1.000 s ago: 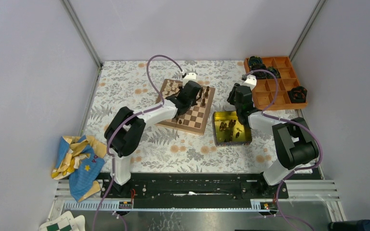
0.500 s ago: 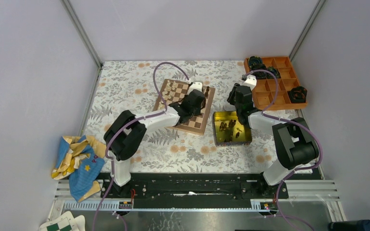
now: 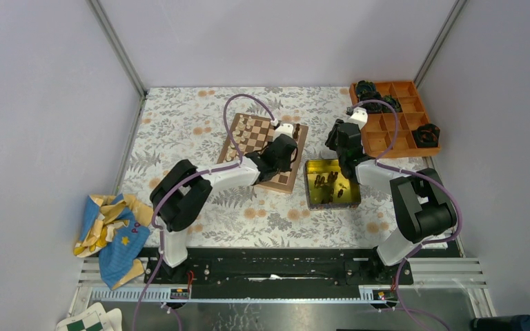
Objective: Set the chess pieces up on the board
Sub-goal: Place the chess piece on the chessboard.
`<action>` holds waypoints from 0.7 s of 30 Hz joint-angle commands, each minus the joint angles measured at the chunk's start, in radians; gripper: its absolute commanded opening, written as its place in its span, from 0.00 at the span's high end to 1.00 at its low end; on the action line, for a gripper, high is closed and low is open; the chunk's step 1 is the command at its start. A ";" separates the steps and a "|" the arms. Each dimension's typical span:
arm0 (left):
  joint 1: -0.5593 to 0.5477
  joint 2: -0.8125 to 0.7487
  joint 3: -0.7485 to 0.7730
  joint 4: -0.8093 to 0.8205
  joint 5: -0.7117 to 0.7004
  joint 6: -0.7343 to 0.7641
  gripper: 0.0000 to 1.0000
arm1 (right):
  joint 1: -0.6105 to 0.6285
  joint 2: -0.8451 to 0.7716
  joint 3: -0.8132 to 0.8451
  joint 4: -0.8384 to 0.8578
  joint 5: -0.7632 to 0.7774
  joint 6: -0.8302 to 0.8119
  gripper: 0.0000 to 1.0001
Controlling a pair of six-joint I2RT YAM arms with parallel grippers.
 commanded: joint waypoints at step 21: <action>-0.006 0.045 0.094 0.104 -0.064 0.003 1.00 | -0.007 -0.003 0.009 0.056 0.001 0.005 0.64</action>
